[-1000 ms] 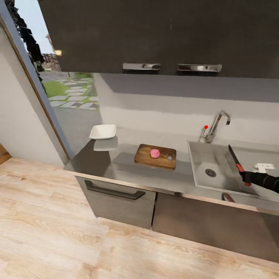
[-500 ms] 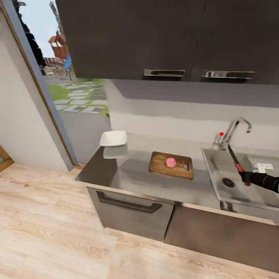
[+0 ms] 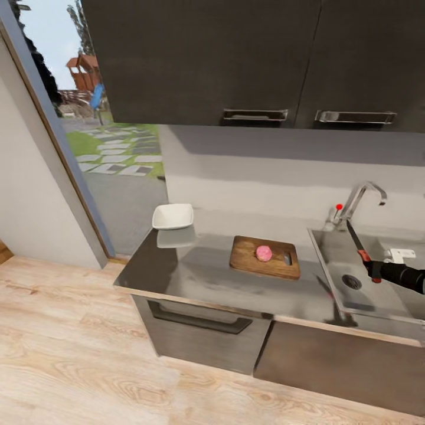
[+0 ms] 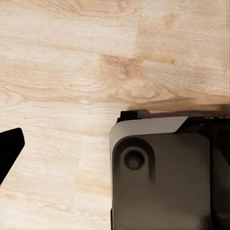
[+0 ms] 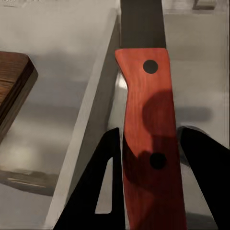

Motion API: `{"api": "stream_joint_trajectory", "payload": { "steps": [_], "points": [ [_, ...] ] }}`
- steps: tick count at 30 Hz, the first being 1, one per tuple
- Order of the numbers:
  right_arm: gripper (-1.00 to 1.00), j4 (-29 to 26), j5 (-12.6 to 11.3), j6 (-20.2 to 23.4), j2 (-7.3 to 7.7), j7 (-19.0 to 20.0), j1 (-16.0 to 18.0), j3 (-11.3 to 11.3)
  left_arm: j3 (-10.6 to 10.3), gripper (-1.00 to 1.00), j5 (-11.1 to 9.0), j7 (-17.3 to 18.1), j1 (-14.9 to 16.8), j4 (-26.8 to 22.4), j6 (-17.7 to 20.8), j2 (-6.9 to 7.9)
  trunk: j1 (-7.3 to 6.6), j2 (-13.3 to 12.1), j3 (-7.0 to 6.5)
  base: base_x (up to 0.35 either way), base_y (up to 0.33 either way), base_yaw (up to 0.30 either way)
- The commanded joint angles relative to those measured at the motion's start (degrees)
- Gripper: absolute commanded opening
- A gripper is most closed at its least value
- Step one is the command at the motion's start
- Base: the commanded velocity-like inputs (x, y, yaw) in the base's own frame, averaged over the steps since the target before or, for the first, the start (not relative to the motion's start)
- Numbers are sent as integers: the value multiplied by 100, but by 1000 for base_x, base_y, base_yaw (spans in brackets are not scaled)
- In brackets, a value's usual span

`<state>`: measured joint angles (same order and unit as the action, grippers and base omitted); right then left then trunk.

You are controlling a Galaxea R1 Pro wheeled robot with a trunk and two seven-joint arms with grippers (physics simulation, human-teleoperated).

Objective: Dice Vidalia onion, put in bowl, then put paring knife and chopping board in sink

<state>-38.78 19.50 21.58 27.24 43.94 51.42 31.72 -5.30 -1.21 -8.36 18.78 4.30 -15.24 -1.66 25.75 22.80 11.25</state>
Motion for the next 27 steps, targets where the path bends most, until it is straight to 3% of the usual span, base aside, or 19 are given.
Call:
{"api": "stream_joint_trajectory", "payload": {
  "steps": [1,13,27],
  "points": [
    [-100,-7,40,31,-16,45,8,27,-48,100,-11,-26,12,27,-40,-4,4,12,7,1,92,-192],
    [-100,-7,45,31,-69,45,8,27,-46,100,-11,-26,12,27,-40,-9,4,12,-57,9,261,-196],
    [-100,1,51,18,-80,40,8,26,-48,100,-7,-26,12,27,-40,-10,4,12,-130,150,262,-147]
  ]
}}
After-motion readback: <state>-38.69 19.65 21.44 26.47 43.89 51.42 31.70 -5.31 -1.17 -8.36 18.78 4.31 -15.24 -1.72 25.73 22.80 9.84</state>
